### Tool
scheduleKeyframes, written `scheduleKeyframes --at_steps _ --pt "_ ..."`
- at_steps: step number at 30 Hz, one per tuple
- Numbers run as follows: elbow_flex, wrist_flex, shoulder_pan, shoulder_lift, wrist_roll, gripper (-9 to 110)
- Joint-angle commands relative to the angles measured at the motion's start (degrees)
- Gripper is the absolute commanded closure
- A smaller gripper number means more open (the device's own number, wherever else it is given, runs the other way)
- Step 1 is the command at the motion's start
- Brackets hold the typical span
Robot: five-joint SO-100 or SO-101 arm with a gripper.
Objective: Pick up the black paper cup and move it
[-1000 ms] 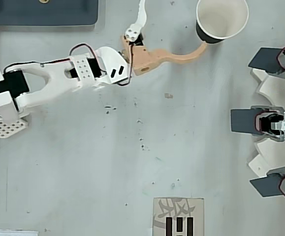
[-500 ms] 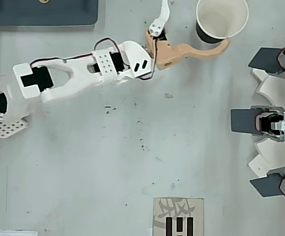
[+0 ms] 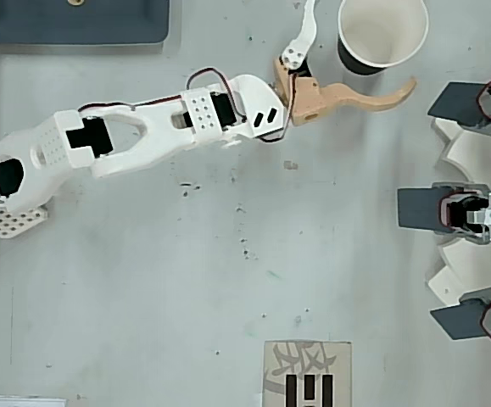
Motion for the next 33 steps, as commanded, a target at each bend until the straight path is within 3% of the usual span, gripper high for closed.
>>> scheduleKeyframes --at_steps 1,17,33 --pt "-7.0 1.7 0.2 0.0 0.4 55" --pt "-20.3 9.1 -1.0 -8.7 1.2 55" --pt "-22.1 9.6 -2.5 -11.0 1.4 56"
